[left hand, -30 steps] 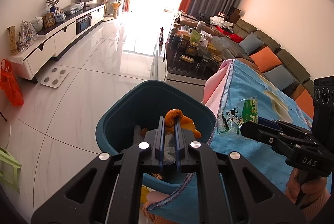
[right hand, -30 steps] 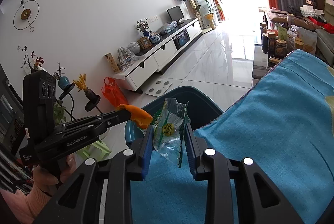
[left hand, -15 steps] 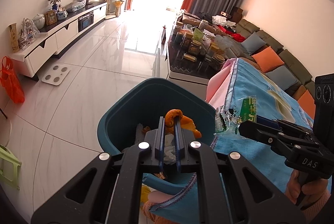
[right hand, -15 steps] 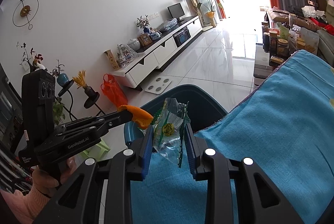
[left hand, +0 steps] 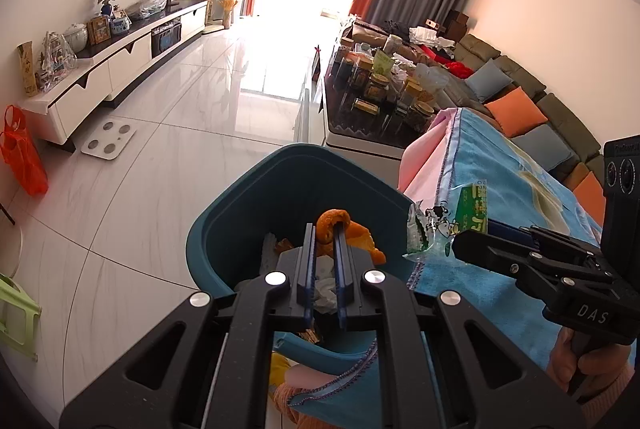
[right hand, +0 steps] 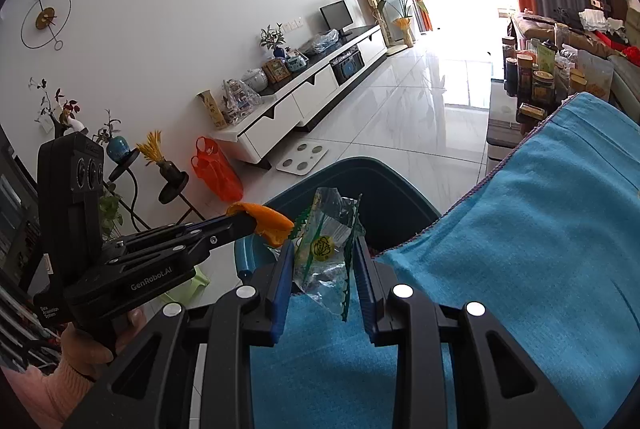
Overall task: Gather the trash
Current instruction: 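Hold the orange peel over the bin with the left gripper while the right gripper holds the wrapper over it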
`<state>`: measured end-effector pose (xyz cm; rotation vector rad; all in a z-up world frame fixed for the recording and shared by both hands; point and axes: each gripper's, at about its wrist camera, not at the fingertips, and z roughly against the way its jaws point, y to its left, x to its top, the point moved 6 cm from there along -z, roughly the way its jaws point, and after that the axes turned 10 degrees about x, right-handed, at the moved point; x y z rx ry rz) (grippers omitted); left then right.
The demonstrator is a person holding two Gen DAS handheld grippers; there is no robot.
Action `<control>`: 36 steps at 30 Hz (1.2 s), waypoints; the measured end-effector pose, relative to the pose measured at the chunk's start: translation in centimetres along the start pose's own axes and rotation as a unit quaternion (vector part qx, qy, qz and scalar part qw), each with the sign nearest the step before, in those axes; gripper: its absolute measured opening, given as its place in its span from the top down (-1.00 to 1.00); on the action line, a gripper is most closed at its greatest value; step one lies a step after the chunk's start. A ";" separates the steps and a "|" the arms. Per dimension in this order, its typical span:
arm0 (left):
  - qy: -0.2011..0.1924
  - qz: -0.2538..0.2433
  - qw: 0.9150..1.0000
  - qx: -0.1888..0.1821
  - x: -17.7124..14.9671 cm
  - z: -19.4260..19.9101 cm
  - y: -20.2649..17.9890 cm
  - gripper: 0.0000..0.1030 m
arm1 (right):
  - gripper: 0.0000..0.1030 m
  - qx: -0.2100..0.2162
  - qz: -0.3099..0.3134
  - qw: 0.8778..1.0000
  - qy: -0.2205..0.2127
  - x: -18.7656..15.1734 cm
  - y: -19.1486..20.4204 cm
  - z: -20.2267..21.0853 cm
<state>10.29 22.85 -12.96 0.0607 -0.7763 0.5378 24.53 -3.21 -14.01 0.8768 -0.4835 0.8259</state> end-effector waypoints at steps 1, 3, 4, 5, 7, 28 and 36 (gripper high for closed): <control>0.001 0.000 1.000 0.000 0.0 -0.1 0.0 0.83 | 0.46 -0.001 0.000 1.000 0.001 0.0 0.0 -0.1; 0.003 0.000 1.000 0.001 0.0 -0.4 -0.1 0.83 | 0.46 -0.001 0.000 1.000 0.002 0.1 0.1 -0.1; 0.003 0.000 1.000 0.001 0.0 -0.4 -0.1 0.83 | 0.46 -0.001 0.001 1.000 0.002 0.1 0.1 -0.2; 0.004 0.000 1.000 0.001 0.0 -0.5 -0.1 0.83 | 0.46 -0.002 0.001 1.000 0.002 0.1 0.1 -0.2; 0.005 0.001 1.000 0.001 -0.1 -0.7 -0.2 0.83 | 0.46 -0.002 0.000 1.000 0.003 0.1 0.1 -0.2; 0.021 0.006 1.000 0.010 -0.3 -2.8 -0.2 0.83 | 0.46 -0.009 0.000 1.000 0.024 0.8 0.2 -1.7; 0.030 0.006 0.999 0.014 -0.4 -4.0 -0.5 0.83 | 0.46 -0.013 0.000 0.999 0.034 1.1 0.4 -2.5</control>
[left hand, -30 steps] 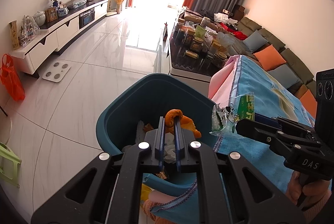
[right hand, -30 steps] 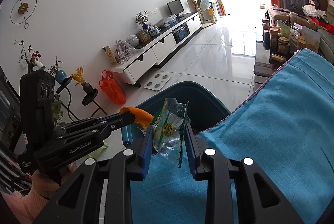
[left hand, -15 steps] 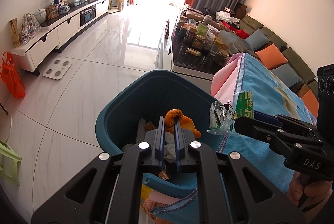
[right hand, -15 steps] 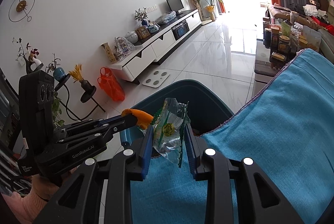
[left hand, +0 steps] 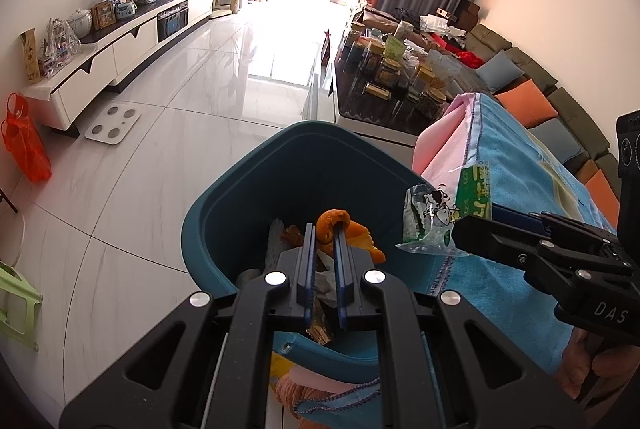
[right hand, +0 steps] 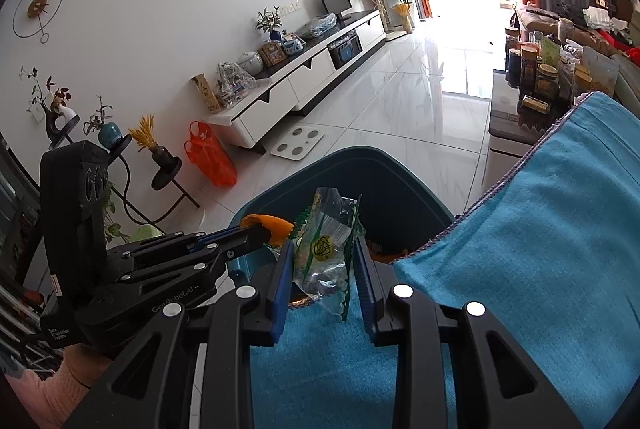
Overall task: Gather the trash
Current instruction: 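Hold the orange peel over the bin with the left gripper while the right gripper holds the wrapper over it, then open both grippers to drop the orange peel and clear wrapper into the bin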
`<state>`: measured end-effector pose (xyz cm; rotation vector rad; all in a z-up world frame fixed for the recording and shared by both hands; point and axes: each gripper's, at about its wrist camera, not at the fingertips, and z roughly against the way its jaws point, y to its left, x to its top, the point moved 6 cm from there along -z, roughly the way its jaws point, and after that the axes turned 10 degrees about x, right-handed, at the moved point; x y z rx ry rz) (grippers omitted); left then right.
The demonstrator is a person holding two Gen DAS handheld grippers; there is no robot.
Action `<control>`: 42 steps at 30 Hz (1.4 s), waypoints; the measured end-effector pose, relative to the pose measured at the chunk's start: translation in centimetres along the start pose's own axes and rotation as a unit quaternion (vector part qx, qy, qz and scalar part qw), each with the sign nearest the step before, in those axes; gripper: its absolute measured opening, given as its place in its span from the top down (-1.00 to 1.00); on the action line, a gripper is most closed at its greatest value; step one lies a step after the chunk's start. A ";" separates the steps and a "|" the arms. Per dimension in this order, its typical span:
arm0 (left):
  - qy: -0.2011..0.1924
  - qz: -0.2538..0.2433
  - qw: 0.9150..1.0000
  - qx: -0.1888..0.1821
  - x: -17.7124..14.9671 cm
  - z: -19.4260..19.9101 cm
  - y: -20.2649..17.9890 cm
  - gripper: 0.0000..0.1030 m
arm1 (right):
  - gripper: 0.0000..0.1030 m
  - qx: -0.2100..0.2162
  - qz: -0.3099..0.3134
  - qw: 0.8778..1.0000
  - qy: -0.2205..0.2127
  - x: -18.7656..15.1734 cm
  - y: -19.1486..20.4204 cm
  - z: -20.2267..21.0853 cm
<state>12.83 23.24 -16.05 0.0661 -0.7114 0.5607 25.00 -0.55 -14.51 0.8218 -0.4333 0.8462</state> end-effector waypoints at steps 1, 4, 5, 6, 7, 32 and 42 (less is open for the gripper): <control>0.001 -0.001 1.000 0.001 0.0 -0.1 0.0 0.83 | 0.46 0.000 0.000 1.000 0.002 0.0 0.0 -0.1; 0.003 -0.002 1.000 0.001 -0.2 -0.4 -0.1 0.83 | 0.46 -0.001 -0.001 1.000 0.007 0.0 0.0 -0.3; 0.003 -0.002 1.000 0.002 -0.2 -0.4 -0.2 0.83 | 0.46 -0.002 -0.001 1.000 0.008 0.1 0.2 -0.5; 0.003 -0.003 1.000 0.002 -0.2 -0.6 -0.2 0.83 | 0.46 -0.003 -0.002 1.000 0.010 0.2 0.2 -0.6; 0.004 -0.003 1.000 0.003 -0.2 -0.7 -0.2 0.83 | 0.45 -0.004 -0.003 1.000 0.013 0.2 0.1 -0.7; 0.026 -0.010 1.000 0.000 0.3 -4.8 -2.1 0.51 | 0.34 -0.017 -0.040 0.999 0.030 0.6 -1.0 -2.1; -0.029 -0.019 0.999 0.014 0.0 -1.5 -0.7 -0.56 | -0.10 -0.016 -0.033 0.999 -0.035 0.3 -1.2 1.8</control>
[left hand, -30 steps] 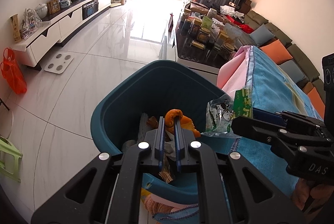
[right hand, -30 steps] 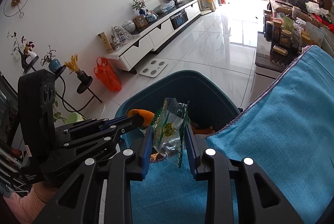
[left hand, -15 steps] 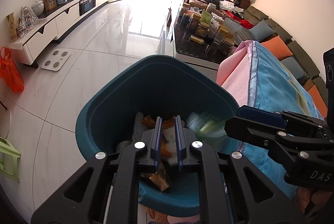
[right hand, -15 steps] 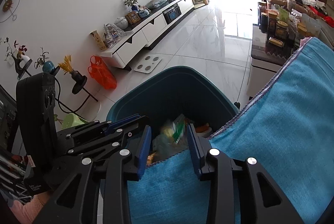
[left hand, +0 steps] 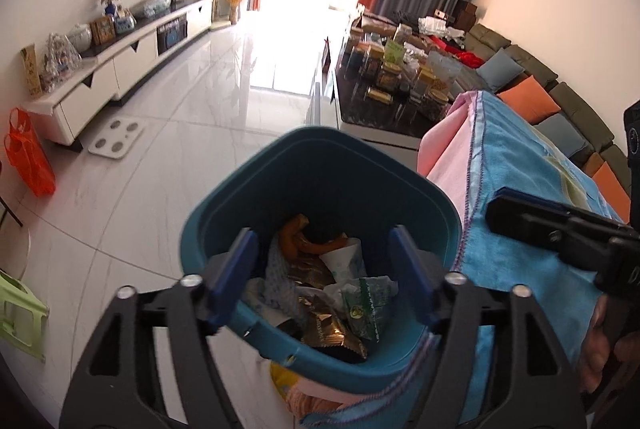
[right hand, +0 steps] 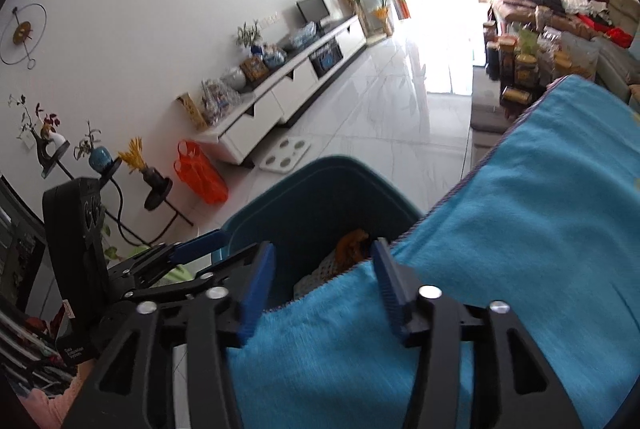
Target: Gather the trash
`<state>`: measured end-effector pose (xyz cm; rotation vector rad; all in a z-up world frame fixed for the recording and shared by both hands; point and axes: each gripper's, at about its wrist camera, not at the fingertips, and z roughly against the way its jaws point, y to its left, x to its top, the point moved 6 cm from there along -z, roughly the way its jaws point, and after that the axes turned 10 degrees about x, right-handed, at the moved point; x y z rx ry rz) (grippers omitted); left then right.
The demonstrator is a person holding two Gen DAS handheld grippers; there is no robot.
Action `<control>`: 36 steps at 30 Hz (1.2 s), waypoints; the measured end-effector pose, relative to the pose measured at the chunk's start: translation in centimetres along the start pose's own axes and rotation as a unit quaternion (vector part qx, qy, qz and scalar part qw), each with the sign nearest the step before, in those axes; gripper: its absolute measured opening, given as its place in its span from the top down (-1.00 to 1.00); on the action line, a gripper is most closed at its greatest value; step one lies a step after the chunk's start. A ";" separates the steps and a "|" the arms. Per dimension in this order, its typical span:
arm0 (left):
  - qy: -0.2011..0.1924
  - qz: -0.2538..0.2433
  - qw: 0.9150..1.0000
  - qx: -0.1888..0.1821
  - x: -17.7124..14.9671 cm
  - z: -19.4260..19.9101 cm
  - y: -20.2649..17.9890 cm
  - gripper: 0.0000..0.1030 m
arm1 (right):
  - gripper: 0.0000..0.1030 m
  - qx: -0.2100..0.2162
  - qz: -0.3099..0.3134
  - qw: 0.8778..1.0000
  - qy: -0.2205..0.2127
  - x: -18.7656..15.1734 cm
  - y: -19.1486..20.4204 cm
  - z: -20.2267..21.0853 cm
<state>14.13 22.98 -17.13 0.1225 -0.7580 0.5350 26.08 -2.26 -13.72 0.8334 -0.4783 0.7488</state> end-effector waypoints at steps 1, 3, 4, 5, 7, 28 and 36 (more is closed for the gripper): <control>-0.011 -0.002 1.000 -0.001 -0.1 0.7 0.2 -0.64 | -0.15 -0.004 0.004 1.000 -0.013 -0.1 0.0 0.9; -0.040 -0.011 0.999 -0.009 -0.1 2.6 0.0 -0.91 | -0.37 -0.010 0.011 0.999 -0.032 -0.3 -0.1 2.4; -0.053 -0.015 0.998 -0.012 -0.2 3.5 -0.2 -0.90 | -0.43 -0.014 0.016 0.999 -0.045 -0.5 -0.1 3.5; -0.063 -0.018 0.998 -0.015 -0.3 4.4 -0.3 -0.90 | -0.55 -0.019 0.021 0.998 -0.056 -0.7 -0.1 4.4; -0.086 -0.021 0.996 -0.025 -0.4 6.2 -0.8 -0.90 | -0.75 -0.038 0.037 0.995 -0.080 -1.3 0.0 6.4; -0.228 -0.083 0.969 -0.041 -3.0 15.3 -15.4 -0.90 | -0.87 -0.287 0.055 0.917 -0.270 -9.3 -2.7 24.4; -0.263 -0.097 0.959 -0.052 -3.9 17.5 -18.7 -0.90 | -0.87 -0.331 0.050 0.895 -0.296 -11.3 -3.0 27.1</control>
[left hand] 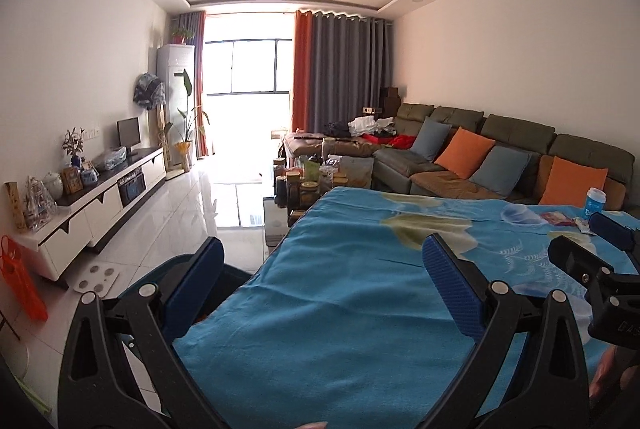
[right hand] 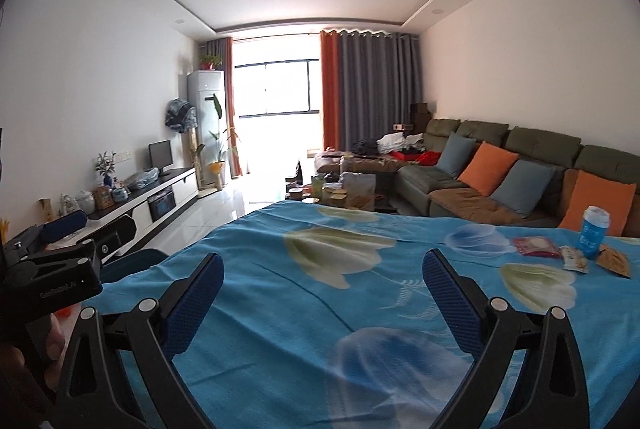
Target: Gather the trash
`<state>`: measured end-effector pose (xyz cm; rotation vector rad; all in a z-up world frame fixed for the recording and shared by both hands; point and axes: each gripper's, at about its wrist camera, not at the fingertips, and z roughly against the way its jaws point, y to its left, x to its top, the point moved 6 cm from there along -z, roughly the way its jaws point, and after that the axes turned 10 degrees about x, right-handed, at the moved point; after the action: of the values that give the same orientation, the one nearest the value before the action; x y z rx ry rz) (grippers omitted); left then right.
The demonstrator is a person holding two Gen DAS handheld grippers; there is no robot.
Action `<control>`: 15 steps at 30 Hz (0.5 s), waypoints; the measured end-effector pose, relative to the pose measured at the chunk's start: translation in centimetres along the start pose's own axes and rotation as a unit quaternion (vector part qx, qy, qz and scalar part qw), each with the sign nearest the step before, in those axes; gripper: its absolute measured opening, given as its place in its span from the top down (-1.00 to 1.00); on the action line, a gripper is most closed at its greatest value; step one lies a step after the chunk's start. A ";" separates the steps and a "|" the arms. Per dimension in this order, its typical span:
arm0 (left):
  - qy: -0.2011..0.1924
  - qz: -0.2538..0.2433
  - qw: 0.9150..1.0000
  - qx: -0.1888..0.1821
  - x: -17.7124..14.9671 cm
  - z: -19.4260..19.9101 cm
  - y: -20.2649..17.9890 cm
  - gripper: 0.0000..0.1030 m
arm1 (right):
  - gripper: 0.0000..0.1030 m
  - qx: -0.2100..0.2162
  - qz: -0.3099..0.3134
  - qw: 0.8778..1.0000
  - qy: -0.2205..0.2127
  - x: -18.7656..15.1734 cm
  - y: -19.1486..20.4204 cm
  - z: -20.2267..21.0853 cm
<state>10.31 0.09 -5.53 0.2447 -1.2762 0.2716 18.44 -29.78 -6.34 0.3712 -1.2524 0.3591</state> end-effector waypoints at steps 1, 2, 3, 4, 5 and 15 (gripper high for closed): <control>-0.004 0.000 1.000 0.002 0.0 0.2 -0.3 -0.90 | -0.87 -0.004 0.002 1.000 -0.005 0.0 -0.1 0.3; -0.006 -0.001 1.000 0.002 0.0 0.4 -0.4 -0.90 | -0.87 -0.007 0.002 1.000 -0.008 0.0 -0.2 0.6; -0.008 -0.001 1.000 0.000 0.1 0.5 -0.7 -0.90 | -0.87 -0.009 0.001 1.000 -0.013 0.0 -0.4 0.9; -0.010 0.000 1.000 0.000 0.1 0.7 -0.8 -0.90 | -0.87 -0.010 0.001 1.000 -0.017 0.0 -0.6 1.3; -0.012 0.001 1.000 -0.002 0.1 0.8 -0.9 -0.90 | -0.87 -0.011 0.001 1.000 -0.021 0.1 -0.7 1.6; -0.036 -0.006 0.999 -0.014 0.1 2.8 -1.2 -0.90 | -0.87 -0.026 -0.006 0.999 -0.030 -0.2 -1.2 2.9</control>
<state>8.18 -1.98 -4.74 0.2398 -1.3483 0.2374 16.51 -32.22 -5.87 0.3460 -1.3153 0.3062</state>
